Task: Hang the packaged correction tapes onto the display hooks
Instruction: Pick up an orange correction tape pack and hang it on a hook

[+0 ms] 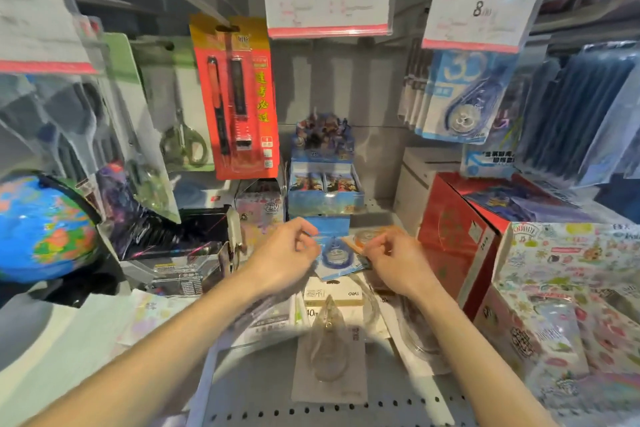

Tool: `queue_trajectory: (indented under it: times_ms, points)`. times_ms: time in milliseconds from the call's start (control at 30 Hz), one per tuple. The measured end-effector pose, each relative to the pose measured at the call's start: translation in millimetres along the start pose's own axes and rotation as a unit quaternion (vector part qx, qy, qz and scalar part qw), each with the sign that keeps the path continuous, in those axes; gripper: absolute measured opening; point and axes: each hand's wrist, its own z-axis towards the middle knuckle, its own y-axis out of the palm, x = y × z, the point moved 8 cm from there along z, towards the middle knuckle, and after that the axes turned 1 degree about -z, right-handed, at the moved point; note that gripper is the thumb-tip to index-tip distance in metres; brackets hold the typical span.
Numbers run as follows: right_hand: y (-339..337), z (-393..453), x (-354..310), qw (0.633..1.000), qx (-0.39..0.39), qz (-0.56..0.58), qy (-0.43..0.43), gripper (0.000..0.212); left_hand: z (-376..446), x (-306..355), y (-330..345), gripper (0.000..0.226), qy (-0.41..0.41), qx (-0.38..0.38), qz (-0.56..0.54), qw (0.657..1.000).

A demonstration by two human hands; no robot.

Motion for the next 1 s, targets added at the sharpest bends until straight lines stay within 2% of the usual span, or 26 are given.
queue_trajectory:
  times_ms: [133,200,267,400,433,500,633,733,833,1000]
  points:
    - [24.1,22.4,15.4,0.998,-0.057,-0.008,0.024,0.027,26.4,-13.6,24.2,0.038,0.001,-0.05,0.141,0.989]
    - [31.8,28.8,21.6,0.996,-0.08,-0.002,0.028,0.031,32.2,-19.5,33.0,0.044,-0.005,-0.074,0.165,0.983]
    - [35.3,33.5,26.2,0.996,-0.087,0.007,0.034,0.028,35.6,-21.1,37.5,0.041,-0.007,-0.082,0.17,0.982]
    - [39.0,34.4,27.6,0.991,-0.101,0.054,0.062,0.04,35.9,-22.9,39.4,0.028,-0.012,-0.061,0.119,0.991]
    - [38.9,33.2,27.3,0.989,-0.105,0.071,0.072,0.048,34.9,-23.7,39.7,0.024,-0.018,-0.06,0.097,0.993]
    - [36.9,30.4,26.4,0.985,-0.118,0.086,0.092,0.049,32.5,-23.6,40.3,0.015,-0.028,-0.066,0.039,0.997]
    - [38.3,30.6,27.8,0.977,-0.137,0.132,0.1,0.031,28.4,-20.6,36.6,0.023,-0.028,-0.062,-0.012,0.998]
    - [38.1,32.2,33.2,0.966,-0.117,0.196,0.121,0.034,26.2,-20.1,32.8,0.026,-0.021,-0.048,-0.025,0.998]
    - [32.2,26.4,29.1,0.954,-0.109,0.253,0.121,0.023,25.0,-18.3,28.4,0.029,-0.013,-0.029,-0.058,0.998]
    - [20.8,17.8,31.5,0.935,-0.07,0.327,0.119,0.032,22.7,-8.8,12.5,0.036,-0.01,0.031,-0.099,0.995]
